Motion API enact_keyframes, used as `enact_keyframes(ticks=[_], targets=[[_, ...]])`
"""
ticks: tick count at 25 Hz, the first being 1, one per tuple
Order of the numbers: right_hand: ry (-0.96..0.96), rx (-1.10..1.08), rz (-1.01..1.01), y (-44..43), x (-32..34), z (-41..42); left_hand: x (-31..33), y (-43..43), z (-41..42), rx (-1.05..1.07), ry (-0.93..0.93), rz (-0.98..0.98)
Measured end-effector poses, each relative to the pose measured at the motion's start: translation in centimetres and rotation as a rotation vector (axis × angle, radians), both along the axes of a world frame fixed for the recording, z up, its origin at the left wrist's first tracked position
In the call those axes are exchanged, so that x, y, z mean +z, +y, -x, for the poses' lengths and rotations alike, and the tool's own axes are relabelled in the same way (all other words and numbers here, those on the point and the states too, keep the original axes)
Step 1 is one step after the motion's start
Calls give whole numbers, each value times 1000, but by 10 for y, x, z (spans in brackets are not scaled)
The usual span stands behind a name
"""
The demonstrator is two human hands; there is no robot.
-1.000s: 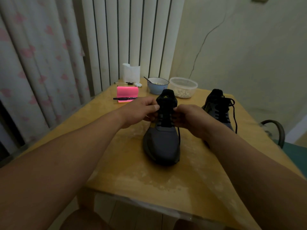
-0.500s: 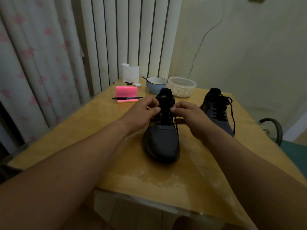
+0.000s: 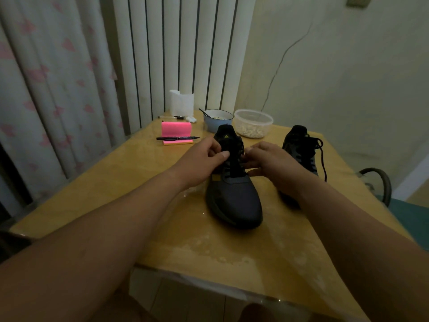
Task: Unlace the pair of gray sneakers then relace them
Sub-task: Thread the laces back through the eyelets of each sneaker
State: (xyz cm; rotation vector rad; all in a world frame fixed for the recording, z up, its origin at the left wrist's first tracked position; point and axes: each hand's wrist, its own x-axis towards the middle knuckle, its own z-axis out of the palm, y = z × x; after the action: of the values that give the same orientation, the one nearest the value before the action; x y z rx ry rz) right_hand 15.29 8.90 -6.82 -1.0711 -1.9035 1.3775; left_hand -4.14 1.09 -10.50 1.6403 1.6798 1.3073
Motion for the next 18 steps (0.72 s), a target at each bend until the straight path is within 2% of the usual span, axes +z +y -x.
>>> enact_keyframes(ticks=[5,9,15,18], targets=[[3,69,-80,3,-7,-2,-7,0,-8,2,-163,-46],[25,80,-50,1,-11,-1,-3,0,-5,-26,-216,-56],[120,-57,-51,-17,-30,11,-1,5,4,89,-220,-92],[123,-109,-117,-21,-36,14,-4,3,6,10,-250,-47]])
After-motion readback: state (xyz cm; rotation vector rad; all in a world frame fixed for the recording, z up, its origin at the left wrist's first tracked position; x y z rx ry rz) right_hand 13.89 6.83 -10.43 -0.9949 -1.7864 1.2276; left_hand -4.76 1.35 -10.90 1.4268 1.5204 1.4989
